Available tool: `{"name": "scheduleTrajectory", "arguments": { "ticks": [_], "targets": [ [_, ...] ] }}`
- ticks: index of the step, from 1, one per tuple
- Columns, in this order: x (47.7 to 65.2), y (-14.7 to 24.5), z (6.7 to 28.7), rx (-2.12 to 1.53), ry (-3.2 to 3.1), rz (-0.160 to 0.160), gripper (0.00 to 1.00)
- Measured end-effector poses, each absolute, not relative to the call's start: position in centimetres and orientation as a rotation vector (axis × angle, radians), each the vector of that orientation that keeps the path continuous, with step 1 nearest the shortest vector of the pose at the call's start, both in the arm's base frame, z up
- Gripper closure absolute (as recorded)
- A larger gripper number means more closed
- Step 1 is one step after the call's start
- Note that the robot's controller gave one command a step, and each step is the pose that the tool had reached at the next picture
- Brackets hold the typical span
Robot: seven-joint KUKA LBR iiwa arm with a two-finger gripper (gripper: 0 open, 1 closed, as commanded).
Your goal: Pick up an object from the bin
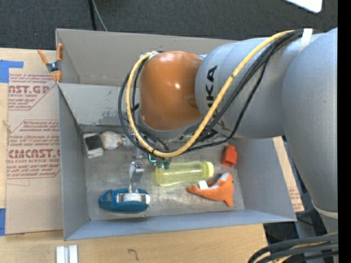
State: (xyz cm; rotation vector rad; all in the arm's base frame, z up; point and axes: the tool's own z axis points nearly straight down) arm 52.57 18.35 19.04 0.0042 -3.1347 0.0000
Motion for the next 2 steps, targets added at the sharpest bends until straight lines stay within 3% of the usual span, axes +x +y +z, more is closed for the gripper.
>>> {"name": "scheduleTrajectory", "arguments": {
  "ticks": [1, 2],
  "targets": [
    [52.8, 18.3, 19.5, 0.002, -3.142, -0.002, 0.00],
    [51.4, 18.0, 16.5, 0.084, -3.149, -0.004, 0.00]
  ]
}}
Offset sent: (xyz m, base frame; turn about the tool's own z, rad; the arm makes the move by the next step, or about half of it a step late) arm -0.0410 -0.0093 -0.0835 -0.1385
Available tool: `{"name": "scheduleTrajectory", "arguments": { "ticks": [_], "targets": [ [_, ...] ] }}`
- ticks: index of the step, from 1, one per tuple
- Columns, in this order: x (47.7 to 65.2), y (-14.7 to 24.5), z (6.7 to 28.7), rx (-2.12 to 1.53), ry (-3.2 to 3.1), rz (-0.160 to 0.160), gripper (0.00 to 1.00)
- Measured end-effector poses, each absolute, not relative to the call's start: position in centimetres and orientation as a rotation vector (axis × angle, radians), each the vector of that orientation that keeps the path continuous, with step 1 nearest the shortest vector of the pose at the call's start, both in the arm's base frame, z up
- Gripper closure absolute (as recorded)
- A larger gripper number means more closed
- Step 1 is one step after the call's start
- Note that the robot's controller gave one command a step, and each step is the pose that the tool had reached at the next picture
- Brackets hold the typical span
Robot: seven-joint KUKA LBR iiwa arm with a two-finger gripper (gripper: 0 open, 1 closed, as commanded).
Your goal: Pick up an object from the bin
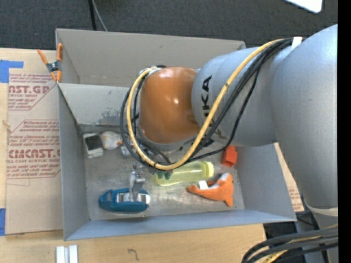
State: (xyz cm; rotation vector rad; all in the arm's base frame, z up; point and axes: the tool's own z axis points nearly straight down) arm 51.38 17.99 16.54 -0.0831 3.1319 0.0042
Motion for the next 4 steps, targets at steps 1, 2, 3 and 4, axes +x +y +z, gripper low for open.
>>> {"name": "scheduleTrajectory", "arguments": {
  "ticks": [1, 2, 3, 4],
  "targets": [
    [48.6, 17.3, 9.9, -0.434, 3.117, 0.000, 1.00],
    [48.6, 17.3, 9.9, -0.434, 3.117, 0.001, 1.00],
    [49.0, 18.0, 19.4, -0.454, 3.112, 0.000, 1.00],
    [49.0, 18.0, 19.4, -0.454, 3.112, 0.000, 1.00]
  ]
}}
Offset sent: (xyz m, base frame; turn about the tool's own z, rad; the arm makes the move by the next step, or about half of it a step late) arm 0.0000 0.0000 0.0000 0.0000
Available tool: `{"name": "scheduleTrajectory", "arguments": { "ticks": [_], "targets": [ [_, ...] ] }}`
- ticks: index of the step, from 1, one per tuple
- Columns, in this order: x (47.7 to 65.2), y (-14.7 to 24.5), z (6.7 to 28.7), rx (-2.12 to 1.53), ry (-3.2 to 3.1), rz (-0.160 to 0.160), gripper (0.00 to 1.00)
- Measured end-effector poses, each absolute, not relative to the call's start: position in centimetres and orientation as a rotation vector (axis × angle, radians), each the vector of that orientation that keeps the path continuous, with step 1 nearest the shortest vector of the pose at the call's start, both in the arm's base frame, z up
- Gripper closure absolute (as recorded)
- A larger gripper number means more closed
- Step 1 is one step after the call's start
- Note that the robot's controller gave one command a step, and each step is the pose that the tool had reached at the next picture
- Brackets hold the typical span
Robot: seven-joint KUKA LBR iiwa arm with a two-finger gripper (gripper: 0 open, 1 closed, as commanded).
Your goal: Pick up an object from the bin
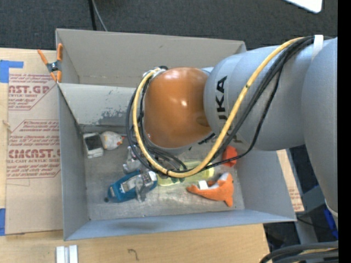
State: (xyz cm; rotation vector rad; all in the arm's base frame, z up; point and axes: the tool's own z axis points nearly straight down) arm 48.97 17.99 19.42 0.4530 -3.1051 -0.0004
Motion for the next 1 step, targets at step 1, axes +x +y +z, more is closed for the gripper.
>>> {"name": "scheduleTrajectory", "arguments": {
  "ticks": [1],
  "targets": [
    [50.64, 18.16, 24.43, 0.525, -3.089, 0.002, 1.00]
  ]
}}
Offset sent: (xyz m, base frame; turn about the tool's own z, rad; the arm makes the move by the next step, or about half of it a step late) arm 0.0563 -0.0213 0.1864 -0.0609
